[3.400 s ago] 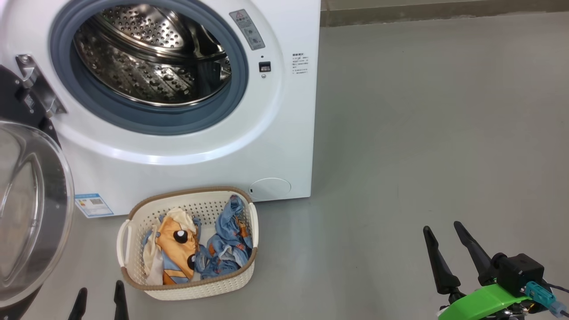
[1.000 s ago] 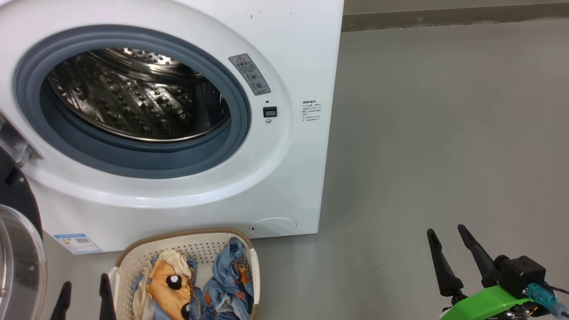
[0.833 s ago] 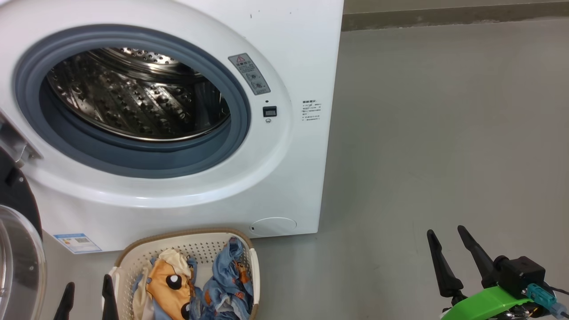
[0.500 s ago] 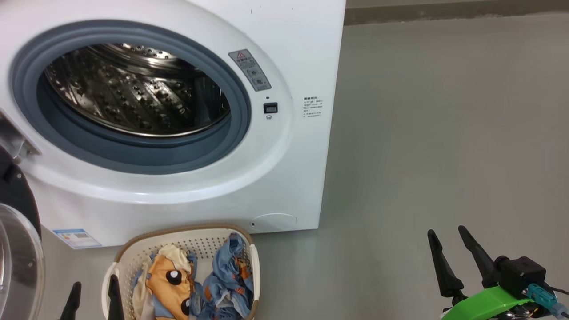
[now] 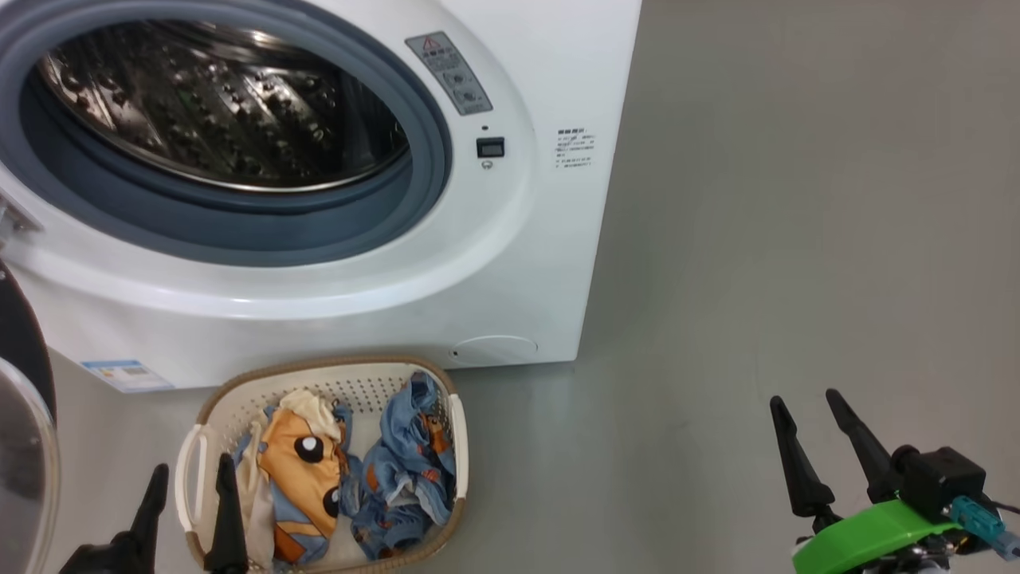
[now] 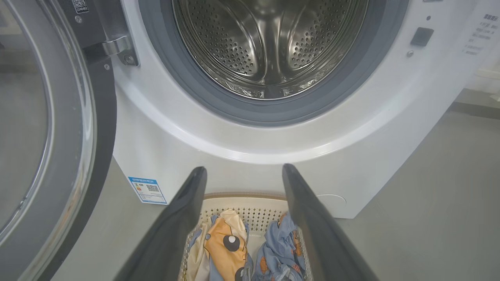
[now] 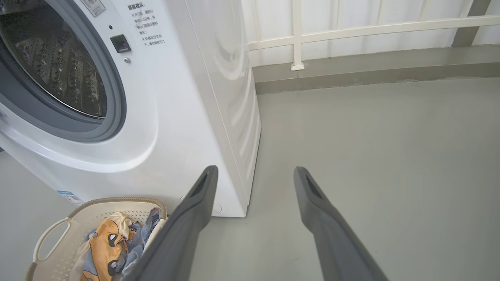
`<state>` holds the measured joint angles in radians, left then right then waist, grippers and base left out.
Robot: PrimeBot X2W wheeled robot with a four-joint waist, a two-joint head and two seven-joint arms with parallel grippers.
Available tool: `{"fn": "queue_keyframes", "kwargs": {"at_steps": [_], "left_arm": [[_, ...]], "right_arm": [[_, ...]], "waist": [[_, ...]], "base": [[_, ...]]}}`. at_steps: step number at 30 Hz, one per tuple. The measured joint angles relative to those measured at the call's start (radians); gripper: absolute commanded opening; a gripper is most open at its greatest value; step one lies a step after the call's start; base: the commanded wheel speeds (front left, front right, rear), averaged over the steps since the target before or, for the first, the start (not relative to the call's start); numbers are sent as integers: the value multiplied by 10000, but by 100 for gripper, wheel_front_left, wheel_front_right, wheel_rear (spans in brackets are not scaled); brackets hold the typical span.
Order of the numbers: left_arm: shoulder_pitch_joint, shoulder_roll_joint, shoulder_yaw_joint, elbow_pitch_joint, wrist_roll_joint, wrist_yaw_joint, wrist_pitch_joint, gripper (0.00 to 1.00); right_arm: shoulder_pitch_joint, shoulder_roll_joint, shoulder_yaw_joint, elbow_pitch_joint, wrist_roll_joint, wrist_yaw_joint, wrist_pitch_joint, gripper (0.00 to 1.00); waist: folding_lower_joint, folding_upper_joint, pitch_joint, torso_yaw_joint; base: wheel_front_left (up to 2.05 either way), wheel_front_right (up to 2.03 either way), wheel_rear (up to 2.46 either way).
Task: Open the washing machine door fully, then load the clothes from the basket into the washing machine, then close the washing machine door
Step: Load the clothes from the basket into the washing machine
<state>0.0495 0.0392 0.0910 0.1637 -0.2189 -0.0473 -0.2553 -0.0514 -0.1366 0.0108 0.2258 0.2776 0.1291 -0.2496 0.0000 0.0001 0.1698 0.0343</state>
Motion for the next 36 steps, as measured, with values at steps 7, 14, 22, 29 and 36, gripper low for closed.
{"fn": "queue_keyframes", "kwargs": {"at_steps": [7,14,22,29,36], "left_arm": [[-404,-10,-58,171,-84,-12,0,100],[-1016,-17,-130,468,-117,-109,0,100],[-2028,-40,19,836,-155,-293,0,100],[-2857,-73,171,1267,-140,-462,0,100],[-3800,-90,360,1944,-79,-648,0,100]], "right_arm": [[-344,4,0,-71,0,0,0,100],[-557,8,-4,-121,0,0,0,100],[-1030,-2,44,-268,35,0,0,100],[-1439,0,44,-545,58,0,-2,100],[-1640,25,-12,-677,56,0,-2,100]], "waist": [[0,0,587,-9],[0,0,1181,-101],[-1,0,1952,-269],[0,0,2749,-458],[-1,0,3557,-602]], "base": [[0,0,0],[0,0,0],[0,0,0],[0,0,0],[0,0,0]]}}
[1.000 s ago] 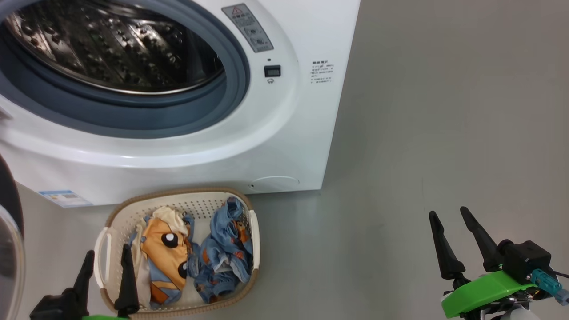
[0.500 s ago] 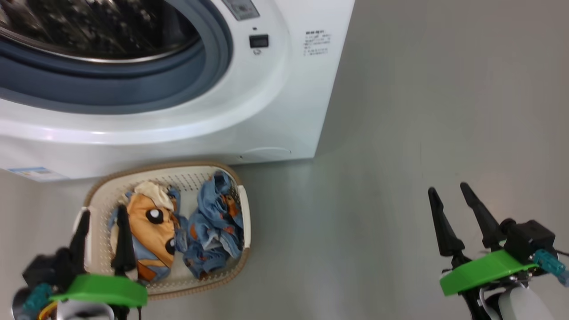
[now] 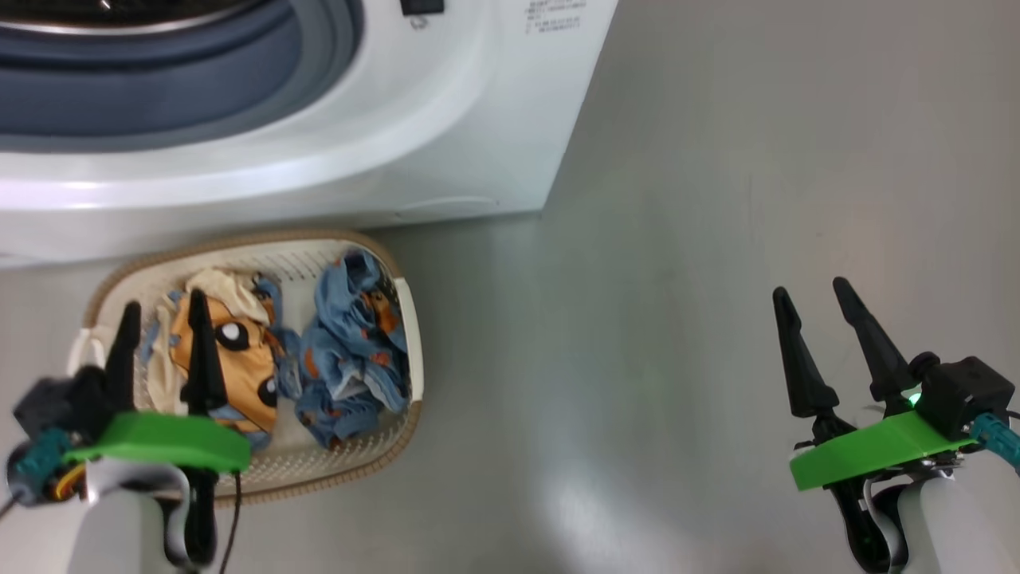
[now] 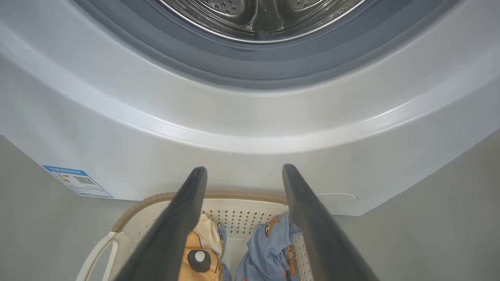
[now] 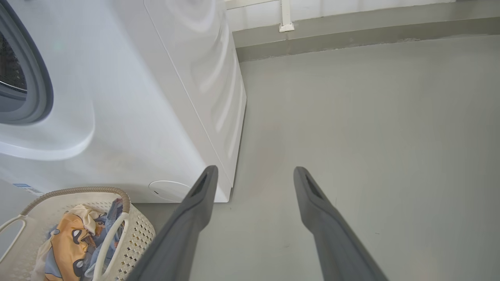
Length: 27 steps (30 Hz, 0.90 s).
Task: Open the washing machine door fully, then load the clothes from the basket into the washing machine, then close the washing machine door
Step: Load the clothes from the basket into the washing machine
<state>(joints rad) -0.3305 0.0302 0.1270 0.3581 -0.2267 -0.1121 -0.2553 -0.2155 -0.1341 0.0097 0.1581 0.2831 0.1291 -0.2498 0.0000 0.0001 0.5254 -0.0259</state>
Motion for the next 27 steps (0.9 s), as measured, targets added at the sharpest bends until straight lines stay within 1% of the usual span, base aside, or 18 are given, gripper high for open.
{"fn": "queue_keyframes", "kwargs": {"at_steps": [10,14,20,27], "left_arm": [[-1166,88,270,1427,115,-115,-2,100],[-1650,232,274,2222,194,-132,-2,100],[-2318,648,291,3499,297,-159,0,100],[-3386,1095,217,5060,491,-159,0,100]], "right_arm": [[-359,17,-96,-257,-75,0,0,100],[-384,25,-121,-332,-96,0,0,100],[-717,130,-107,-420,-104,0,0,100],[-726,192,-217,-520,-104,0,-2,100]], "waist": [[0,0,1132,-144],[0,0,1536,-174],[0,0,2098,-247],[1,0,2712,-424]], "base": [[0,0,0],[0,0,0],[0,0,0],[0,0,0]]}}
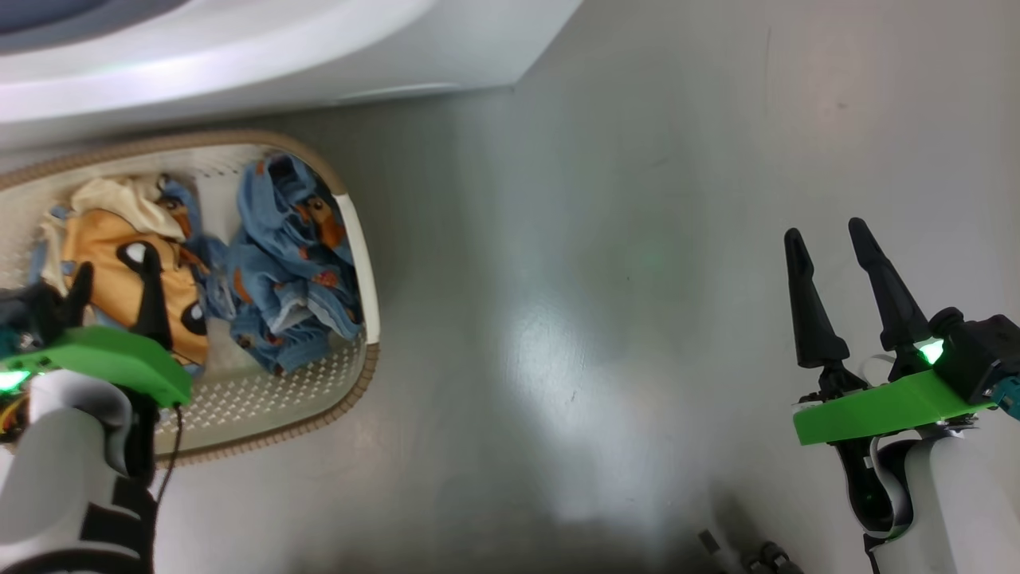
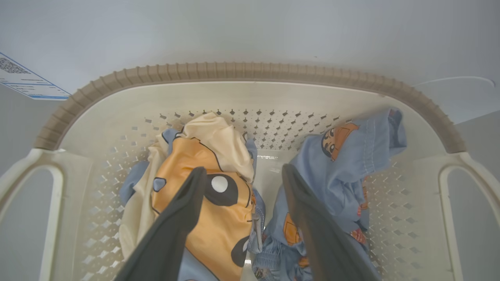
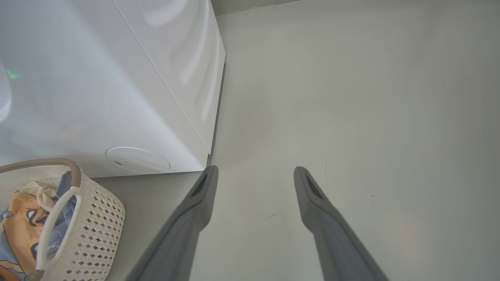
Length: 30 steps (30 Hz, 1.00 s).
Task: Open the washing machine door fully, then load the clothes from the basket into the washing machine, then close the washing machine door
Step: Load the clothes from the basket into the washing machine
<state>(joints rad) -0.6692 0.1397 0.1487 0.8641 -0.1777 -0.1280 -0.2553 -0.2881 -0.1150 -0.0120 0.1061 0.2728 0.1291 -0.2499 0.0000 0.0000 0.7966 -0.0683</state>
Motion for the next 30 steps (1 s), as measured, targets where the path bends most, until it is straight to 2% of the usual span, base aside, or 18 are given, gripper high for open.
{"fn": "queue_keyframes", "kwargs": {"at_steps": [5,18,30], "left_arm": [[-702,307,123,1118,-6,58,0,100],[-1932,961,-198,2978,161,86,36,100],[-2768,1223,-291,3919,67,75,652,100]], "right_arm": [[-7,127,4,-65,0,0,2,100],[-100,270,19,-128,0,0,0,100],[-95,313,6,-209,0,0,0,100]], "waist": [[0,0,408,-128],[0,0,1011,-487],[0,0,1337,-702]], "base": [[0,0,0],[0,0,0],[0,0,0]]}}
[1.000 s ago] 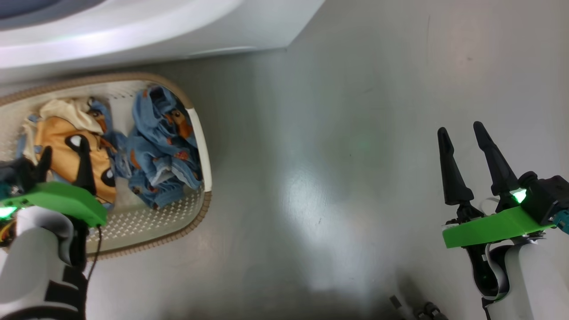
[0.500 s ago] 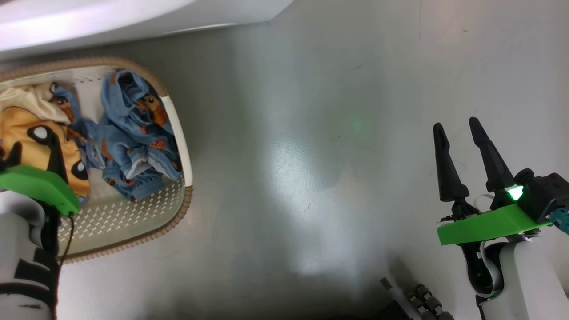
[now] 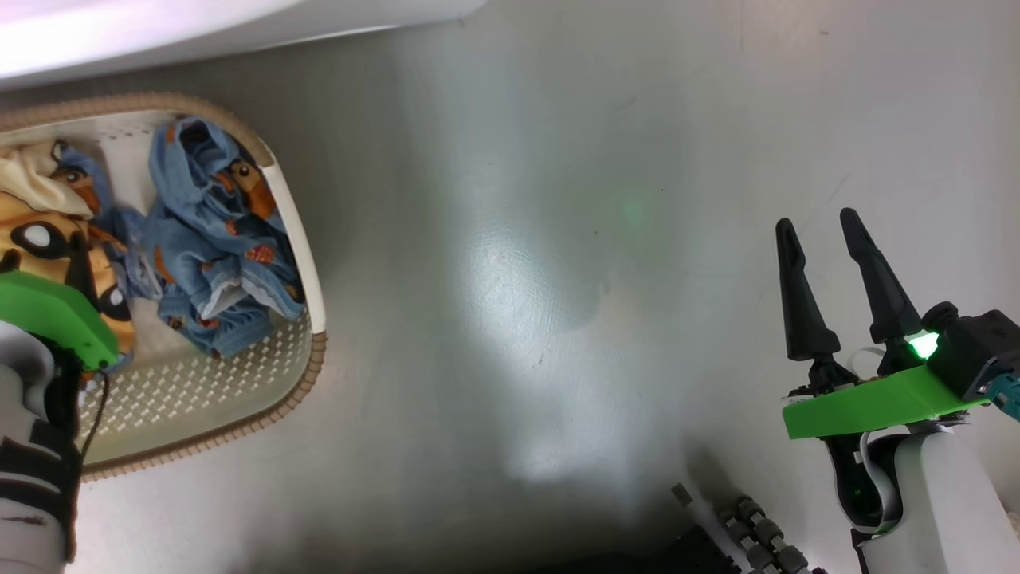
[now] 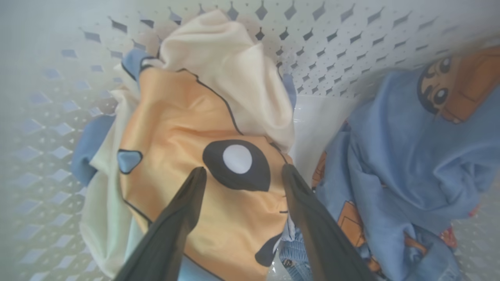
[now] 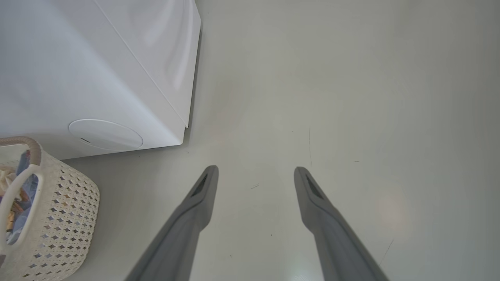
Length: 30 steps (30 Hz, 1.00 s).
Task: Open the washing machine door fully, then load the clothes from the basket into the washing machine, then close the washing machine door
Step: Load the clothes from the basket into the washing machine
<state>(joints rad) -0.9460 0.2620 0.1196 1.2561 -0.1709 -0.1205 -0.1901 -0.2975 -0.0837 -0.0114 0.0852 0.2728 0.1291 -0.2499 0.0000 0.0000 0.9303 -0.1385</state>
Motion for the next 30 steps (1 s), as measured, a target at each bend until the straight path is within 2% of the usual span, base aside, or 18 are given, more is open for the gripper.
{"fn": "queue_keyframes", "kwargs": {"at_steps": [11,18,19,20,21,30], "left_arm": [[-440,111,-12,188,-282,19,621,100],[-624,128,-128,267,-282,360,1070,100],[-627,128,-127,270,-288,439,1112,42],[-627,128,-127,282,-309,462,1168,11],[-626,128,-128,295,-332,489,1185,0],[-599,107,-157,332,-497,449,886,0]], "right_arm": [[5,25,-12,-148,0,0,0,100],[11,40,-15,-228,0,0,0,100],[11,42,-15,-230,0,0,0,100],[12,44,-15,-236,0,0,0,100],[12,46,-15,-249,0,0,0,100],[16,56,-63,-268,2,0,0,100]], "waist": [[0,0,348,-115],[0,0,480,-148],[0,0,480,-156],[0,0,473,-161],[0,0,466,-167],[0,0,307,-159]], "base": [[0,0,0],[0,0,0],[0,0,0],[0,0,0],[0,0,0],[0,0,0]]}}
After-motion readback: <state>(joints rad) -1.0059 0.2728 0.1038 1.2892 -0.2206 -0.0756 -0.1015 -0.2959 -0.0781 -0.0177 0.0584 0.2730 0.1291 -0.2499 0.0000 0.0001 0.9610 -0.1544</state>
